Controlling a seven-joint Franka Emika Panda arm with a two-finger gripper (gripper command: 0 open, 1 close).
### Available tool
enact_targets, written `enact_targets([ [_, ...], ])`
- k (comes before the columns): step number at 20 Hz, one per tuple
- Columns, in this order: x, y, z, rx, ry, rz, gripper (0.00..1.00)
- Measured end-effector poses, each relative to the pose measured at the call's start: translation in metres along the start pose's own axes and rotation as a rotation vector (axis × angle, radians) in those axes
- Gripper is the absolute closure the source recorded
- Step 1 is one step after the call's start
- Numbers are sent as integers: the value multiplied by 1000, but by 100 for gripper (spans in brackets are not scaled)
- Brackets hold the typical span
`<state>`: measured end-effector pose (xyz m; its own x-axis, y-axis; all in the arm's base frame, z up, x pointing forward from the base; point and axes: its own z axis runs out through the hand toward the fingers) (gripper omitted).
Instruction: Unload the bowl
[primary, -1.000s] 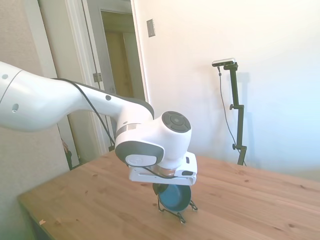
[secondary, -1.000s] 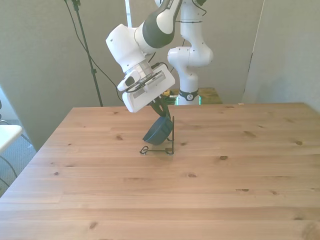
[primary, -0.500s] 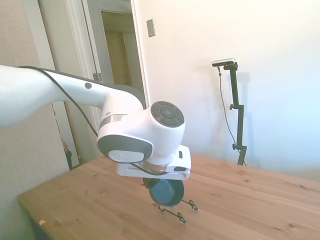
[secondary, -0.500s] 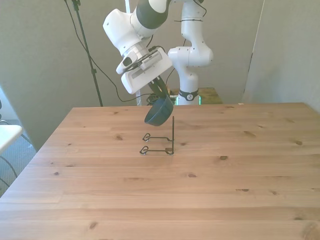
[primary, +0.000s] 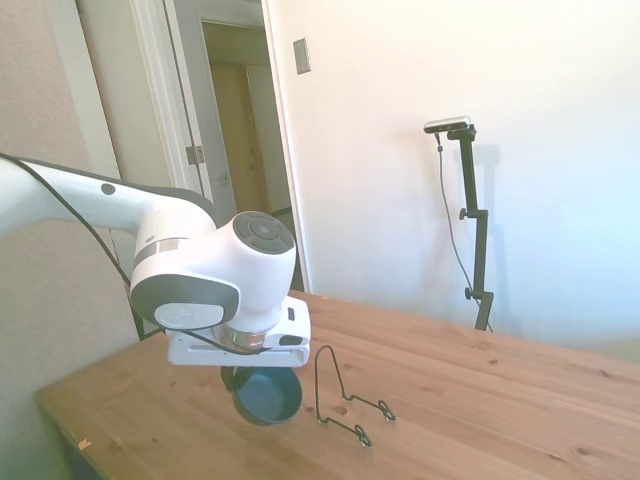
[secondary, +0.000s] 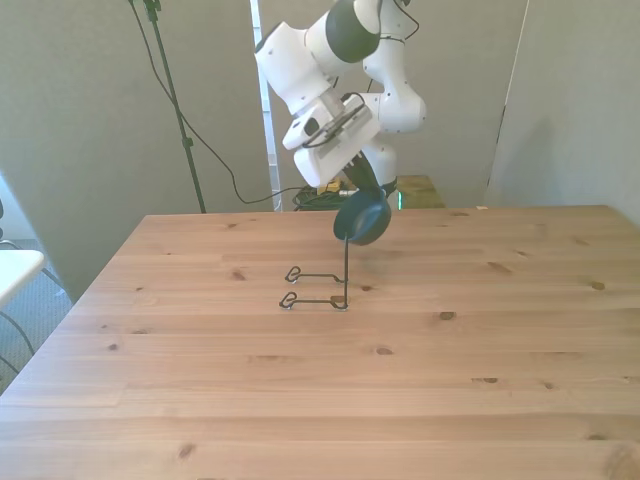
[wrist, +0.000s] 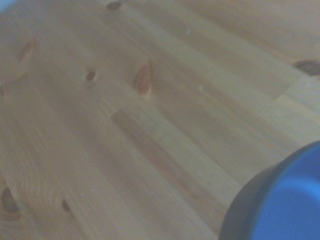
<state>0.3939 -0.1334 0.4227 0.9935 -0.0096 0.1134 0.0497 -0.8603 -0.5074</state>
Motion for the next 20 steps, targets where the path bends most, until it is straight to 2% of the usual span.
enact_targets([
  [5, 10, 6, 34, -25, -78, 48, 100],
  [10, 19, 10, 35, -57, -86, 136, 100],
  [11, 20, 10, 37, -68, -90, 145, 0],
  [15, 24, 6, 44, -107, -112, 164, 0],
  [20, 24, 10, 50, -111, -124, 180, 0],
])
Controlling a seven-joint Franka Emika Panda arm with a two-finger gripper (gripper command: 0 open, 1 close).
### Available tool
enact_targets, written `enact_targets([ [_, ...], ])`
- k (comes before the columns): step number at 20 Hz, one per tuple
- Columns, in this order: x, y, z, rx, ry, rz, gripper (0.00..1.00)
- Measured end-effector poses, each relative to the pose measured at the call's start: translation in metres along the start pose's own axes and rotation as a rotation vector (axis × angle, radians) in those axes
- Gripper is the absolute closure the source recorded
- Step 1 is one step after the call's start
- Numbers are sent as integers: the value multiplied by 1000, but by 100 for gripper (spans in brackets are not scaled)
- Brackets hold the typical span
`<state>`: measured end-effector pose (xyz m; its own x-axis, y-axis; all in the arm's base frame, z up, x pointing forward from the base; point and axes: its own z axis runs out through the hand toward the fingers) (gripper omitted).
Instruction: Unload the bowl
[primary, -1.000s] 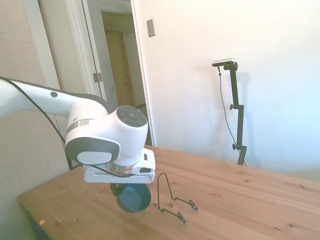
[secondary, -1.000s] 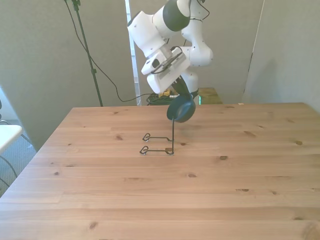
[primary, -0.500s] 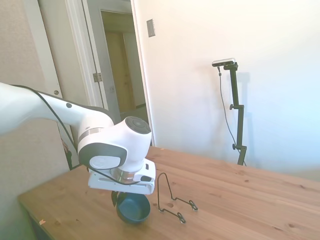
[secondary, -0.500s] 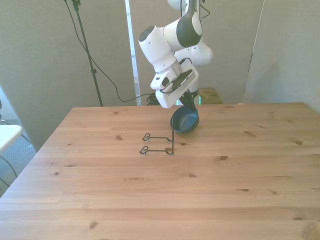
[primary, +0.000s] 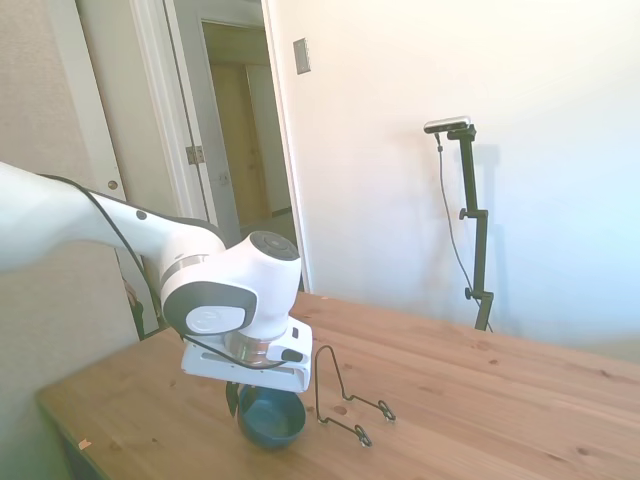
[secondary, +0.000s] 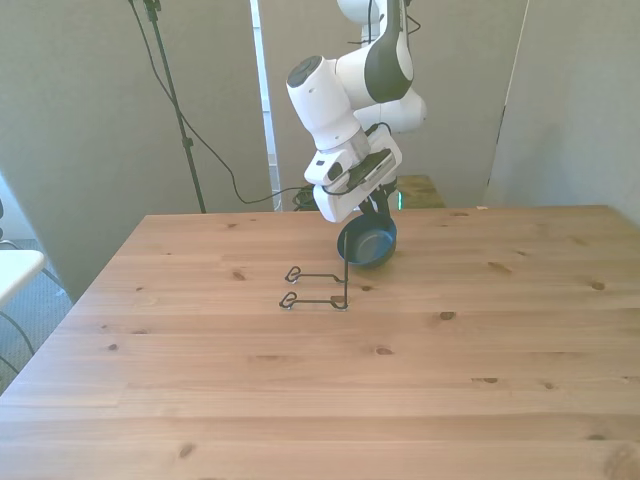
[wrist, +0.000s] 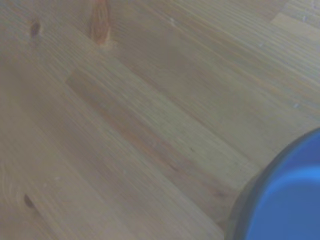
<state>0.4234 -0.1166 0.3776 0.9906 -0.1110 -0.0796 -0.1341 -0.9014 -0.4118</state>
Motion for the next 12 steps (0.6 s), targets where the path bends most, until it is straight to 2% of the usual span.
enact_targets([
  [6, 2, 3, 5, 1, -12, 16, 0],
  [12, 4, 1, -11, 3, 20, 123, 0],
])
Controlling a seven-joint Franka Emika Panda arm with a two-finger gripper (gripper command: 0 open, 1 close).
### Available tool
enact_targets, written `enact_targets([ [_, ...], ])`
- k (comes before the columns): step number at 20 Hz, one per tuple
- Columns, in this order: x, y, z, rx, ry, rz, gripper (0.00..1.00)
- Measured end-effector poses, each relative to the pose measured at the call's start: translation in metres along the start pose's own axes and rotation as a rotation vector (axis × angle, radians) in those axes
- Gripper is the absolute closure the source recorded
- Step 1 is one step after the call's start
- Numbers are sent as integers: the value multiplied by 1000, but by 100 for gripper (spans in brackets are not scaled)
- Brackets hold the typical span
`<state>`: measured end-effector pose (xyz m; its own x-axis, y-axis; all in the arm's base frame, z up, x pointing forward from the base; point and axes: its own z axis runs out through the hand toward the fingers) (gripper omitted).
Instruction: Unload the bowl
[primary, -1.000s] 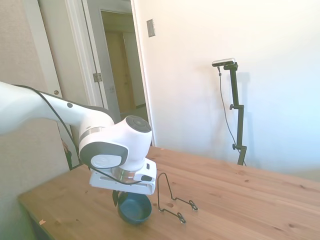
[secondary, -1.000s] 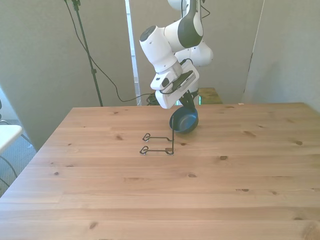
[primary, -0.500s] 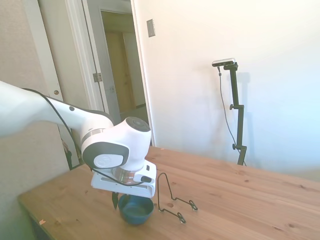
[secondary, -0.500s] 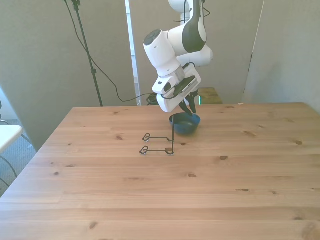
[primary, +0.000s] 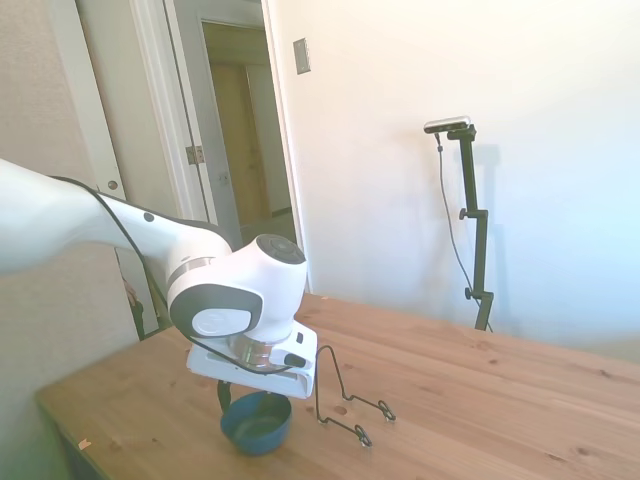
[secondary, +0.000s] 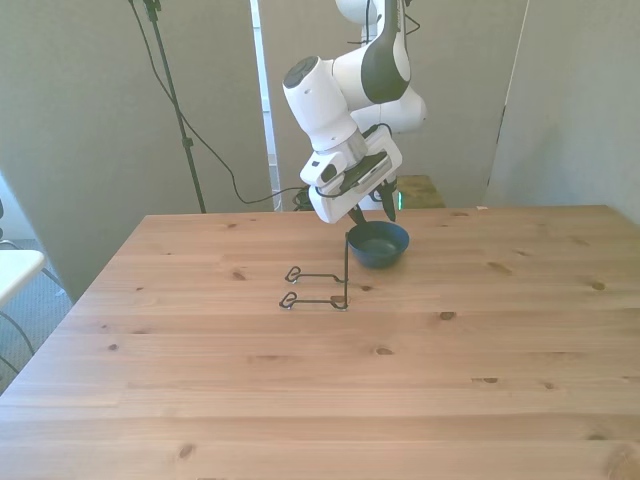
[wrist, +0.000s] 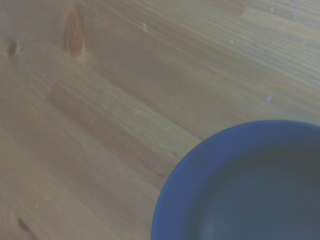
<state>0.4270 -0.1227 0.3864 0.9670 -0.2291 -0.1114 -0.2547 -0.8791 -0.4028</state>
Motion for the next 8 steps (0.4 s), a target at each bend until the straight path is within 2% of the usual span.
enact_targets([
  [4, -8, -12, -18, -1, 48, 122, 0],
  [8, -31, -27, -42, -14, 121, 196, 0],
])
